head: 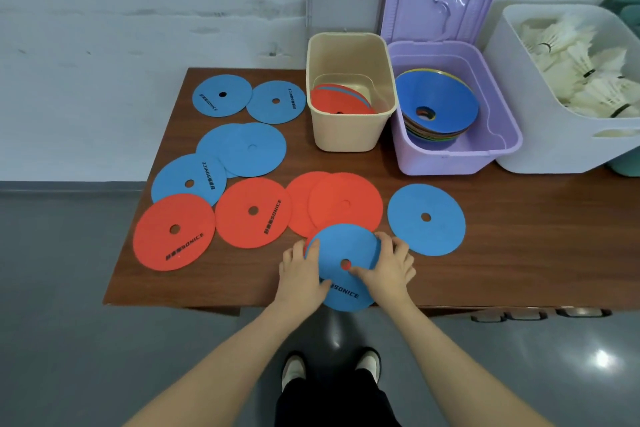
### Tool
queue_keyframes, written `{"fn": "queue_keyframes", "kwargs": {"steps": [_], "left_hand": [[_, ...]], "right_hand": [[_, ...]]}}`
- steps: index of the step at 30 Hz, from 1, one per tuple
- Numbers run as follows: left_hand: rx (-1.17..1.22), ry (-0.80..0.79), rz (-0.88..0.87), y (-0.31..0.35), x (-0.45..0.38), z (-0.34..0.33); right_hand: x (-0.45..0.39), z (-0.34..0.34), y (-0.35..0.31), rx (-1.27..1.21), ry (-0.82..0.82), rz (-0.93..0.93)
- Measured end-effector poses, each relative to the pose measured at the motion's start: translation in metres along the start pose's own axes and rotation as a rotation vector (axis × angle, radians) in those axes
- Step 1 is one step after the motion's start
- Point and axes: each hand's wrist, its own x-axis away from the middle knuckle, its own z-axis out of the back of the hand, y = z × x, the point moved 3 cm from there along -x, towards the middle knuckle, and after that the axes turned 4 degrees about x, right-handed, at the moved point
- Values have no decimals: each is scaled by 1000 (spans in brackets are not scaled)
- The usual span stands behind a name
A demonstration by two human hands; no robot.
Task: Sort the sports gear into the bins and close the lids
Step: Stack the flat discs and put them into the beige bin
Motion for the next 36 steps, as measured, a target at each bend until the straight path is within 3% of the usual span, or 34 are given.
{"fn": "queue_keyframes", "kwargs": {"steps": [8, 18, 21, 25, 32, 36], "left_hand": [[172, 65, -122, 13, -8, 3], [223, 17, -255, 110, -74, 1], [222, -45, -260, 136, -90, -9], [-9, -90, -111, 141, -112, -26], [-109, -117, -158, 140, -112, -37], [-51, -89, -158, 141, -101, -46]], "right_hand": [[-2, 17, 11, -158, 85, 169], [-63, 101, 48, -98, 232, 103], [-84, 114, 69, -8, 199, 0], [-94, 111, 92, 183, 97, -116], [-91, 103, 102, 115, 73, -94], [-99, 104, 104, 31, 25, -129]]}}
